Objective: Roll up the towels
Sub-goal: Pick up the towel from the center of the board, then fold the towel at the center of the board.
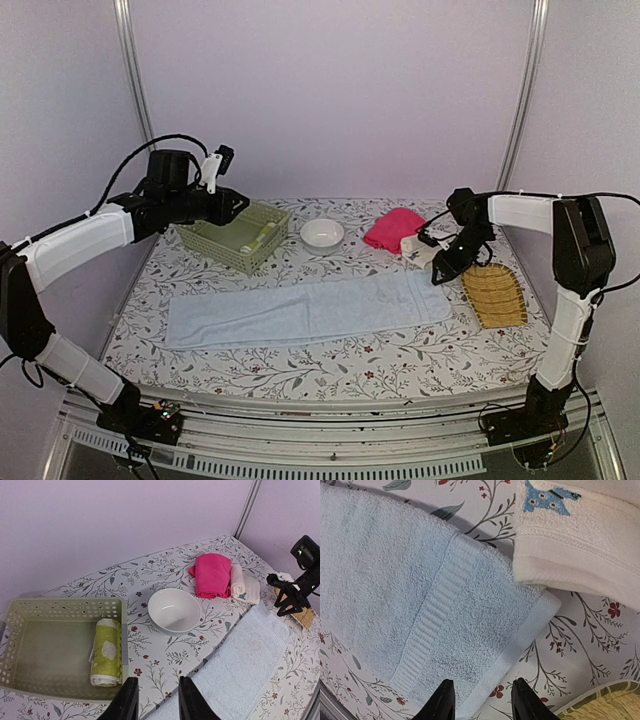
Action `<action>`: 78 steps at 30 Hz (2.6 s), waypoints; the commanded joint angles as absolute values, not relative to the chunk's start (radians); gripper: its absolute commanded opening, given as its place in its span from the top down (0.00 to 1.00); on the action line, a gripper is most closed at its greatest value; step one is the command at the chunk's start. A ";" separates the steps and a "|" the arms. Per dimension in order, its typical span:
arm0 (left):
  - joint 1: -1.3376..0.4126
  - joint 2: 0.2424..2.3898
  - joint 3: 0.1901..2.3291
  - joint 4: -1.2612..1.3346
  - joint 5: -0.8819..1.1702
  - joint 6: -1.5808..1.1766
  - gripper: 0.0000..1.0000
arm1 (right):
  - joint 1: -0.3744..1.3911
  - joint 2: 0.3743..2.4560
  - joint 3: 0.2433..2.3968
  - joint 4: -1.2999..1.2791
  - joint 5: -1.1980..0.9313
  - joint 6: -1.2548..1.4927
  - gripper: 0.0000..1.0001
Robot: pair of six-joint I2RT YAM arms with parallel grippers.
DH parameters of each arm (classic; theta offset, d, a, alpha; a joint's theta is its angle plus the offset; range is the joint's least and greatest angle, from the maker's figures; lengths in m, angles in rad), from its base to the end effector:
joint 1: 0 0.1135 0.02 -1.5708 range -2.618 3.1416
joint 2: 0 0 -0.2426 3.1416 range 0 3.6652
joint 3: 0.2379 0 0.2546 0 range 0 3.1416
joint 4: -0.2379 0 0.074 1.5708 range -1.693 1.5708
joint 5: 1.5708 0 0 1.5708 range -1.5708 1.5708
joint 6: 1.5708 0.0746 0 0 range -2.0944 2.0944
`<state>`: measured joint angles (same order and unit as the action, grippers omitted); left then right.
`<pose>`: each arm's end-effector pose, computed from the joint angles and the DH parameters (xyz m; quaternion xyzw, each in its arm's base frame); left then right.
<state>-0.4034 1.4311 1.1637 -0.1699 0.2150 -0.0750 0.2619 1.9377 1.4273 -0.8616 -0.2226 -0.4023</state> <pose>0.3375 -0.1614 0.2840 0.1939 0.8181 -0.2144 0.4971 0.3640 0.1146 0.1276 -0.3328 0.9313 0.1033 0.1061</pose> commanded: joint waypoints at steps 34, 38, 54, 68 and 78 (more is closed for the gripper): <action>-0.411 1.425 1.168 -0.194 0.175 -0.057 0.67 | 0.243 1.922 1.445 -0.845 -0.236 -0.398 0.94; -0.413 1.438 1.197 -0.238 0.163 -0.056 0.66 | 0.228 1.879 1.488 -0.883 -0.266 -0.409 0.96; -0.448 1.426 1.105 -0.446 0.227 -0.222 0.68 | 0.029 1.867 1.699 -1.067 -0.337 -0.505 0.96; -0.504 1.251 0.802 -0.513 0.104 -0.375 0.71 | 0.188 1.974 1.820 -1.176 -0.747 -0.476 0.96; -0.500 1.256 0.704 -0.488 0.054 -0.470 0.72 | 0.388 2.134 1.940 -1.242 -0.963 -0.462 0.97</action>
<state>-0.4915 1.2476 0.7277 -0.4969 0.0822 -0.4072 0.3161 2.0727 1.8725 -1.2022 -0.8291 -0.4786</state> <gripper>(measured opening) 0.283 0.065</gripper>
